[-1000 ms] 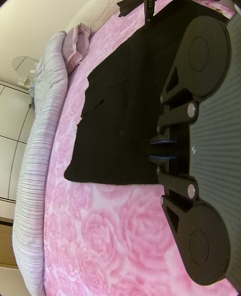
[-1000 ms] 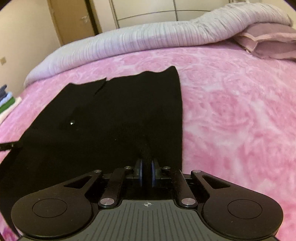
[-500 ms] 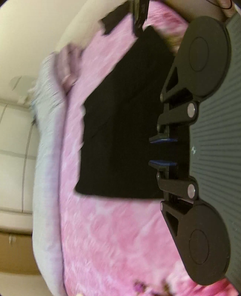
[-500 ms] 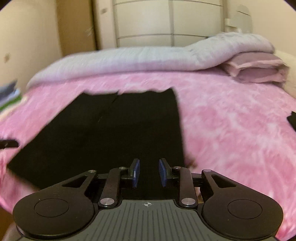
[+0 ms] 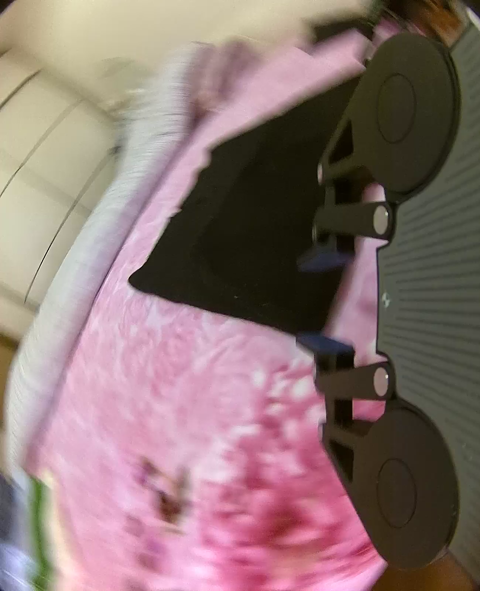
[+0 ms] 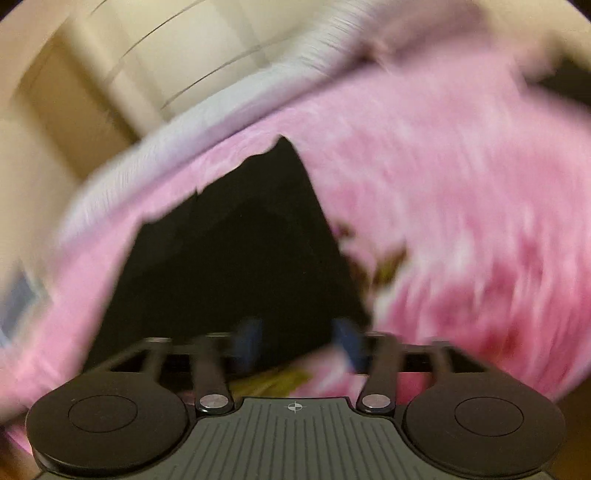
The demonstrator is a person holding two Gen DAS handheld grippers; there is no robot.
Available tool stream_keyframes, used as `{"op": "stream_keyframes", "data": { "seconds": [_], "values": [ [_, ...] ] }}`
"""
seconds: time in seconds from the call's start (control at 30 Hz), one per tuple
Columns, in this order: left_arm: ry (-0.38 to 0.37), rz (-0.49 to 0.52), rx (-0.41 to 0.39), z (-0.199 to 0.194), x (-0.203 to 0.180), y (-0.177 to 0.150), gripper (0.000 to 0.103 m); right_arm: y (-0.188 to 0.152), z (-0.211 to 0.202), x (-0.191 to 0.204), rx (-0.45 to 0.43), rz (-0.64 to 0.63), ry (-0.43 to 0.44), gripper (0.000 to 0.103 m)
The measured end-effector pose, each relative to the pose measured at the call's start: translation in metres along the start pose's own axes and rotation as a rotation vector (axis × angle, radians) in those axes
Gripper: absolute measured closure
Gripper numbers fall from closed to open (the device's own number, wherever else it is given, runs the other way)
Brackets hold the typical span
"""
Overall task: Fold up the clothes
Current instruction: 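Lift the folded edge with both tools and fold it over again, then lay the folded garment down and open both tools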
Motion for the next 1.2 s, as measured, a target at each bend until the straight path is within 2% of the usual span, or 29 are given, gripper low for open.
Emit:
{"op": "stream_keyframes", "data": {
  "seconds": [0.07,0.13,0.23,0.3,0.33,0.37,0.4,0.43,0.53,0.63,0.7,0.8,0.9,0.93,1.0,1.07,1.2],
  "values": [
    [-0.053,-0.147,0.008,0.003,0.008,-0.007,0.066,-0.003,0.008,-0.014,0.036,0.140,0.030,0.032],
    [-0.063,-0.234,0.023,0.016,0.016,-0.010,0.067,-0.003,0.015,-0.026,0.059,0.259,0.062,0.032],
    [-0.066,-0.294,0.010,0.031,0.022,-0.007,0.068,0.010,0.023,-0.029,0.028,0.316,0.104,0.032],
    [-0.057,-0.320,0.009,0.040,0.024,-0.006,0.077,0.020,0.027,-0.029,0.011,0.323,0.101,0.035],
    [-0.044,-0.313,0.010,0.042,0.026,-0.005,0.084,0.025,0.030,-0.029,0.001,0.323,0.094,0.050],
    [-0.039,-0.302,0.011,0.044,0.026,-0.005,0.085,0.028,0.031,-0.030,-0.008,0.320,0.085,0.060],
    [-0.036,-0.294,0.011,0.044,0.027,-0.005,0.087,0.028,0.031,-0.032,-0.014,0.314,0.073,0.080],
    [-0.037,-0.289,0.008,0.043,0.028,-0.005,0.088,0.029,0.031,-0.034,-0.021,0.308,0.062,0.087],
    [-0.035,-0.250,-0.013,0.035,0.030,-0.002,0.089,0.031,0.029,-0.038,-0.045,0.295,0.031,0.096],
    [-0.006,-0.138,-0.025,0.032,0.024,0.000,0.089,0.029,0.016,-0.034,-0.110,0.264,0.025,0.096],
    [0.059,-0.009,-0.010,0.038,0.015,-0.005,0.089,0.024,0.016,-0.031,-0.127,0.209,-0.010,0.096],
    [0.088,0.045,-0.013,0.040,0.010,-0.007,0.088,0.016,0.022,-0.031,-0.137,0.117,-0.050,0.096],
    [0.118,0.065,0.035,0.031,0.000,-0.002,0.085,0.013,0.012,-0.019,-0.101,0.043,-0.085,0.084],
    [0.146,0.090,0.052,0.026,-0.005,0.001,0.085,0.011,0.006,-0.015,-0.099,0.009,-0.110,0.074],
    [0.228,0.183,0.067,0.014,-0.021,0.002,0.086,0.005,-0.005,-0.005,-0.101,-0.068,-0.163,0.063],
    [0.302,0.270,0.077,0.004,-0.036,0.002,0.086,-0.010,-0.011,0.006,-0.124,-0.188,-0.207,0.060],
    [0.310,0.340,0.132,-0.001,-0.065,-0.014,0.085,-0.045,-0.014,0.025,-0.140,-0.422,-0.302,0.057]
  ]
}}
Point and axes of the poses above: each gripper's, at about its wrist camera, not at the fingertips, and z roughly the way its jaws point, x to its left, y to its top, the point moved 5 cm from there along z, roughly the way its jaws point, and after that the axes turned 15 degrees about z, right-handed, at the moved point
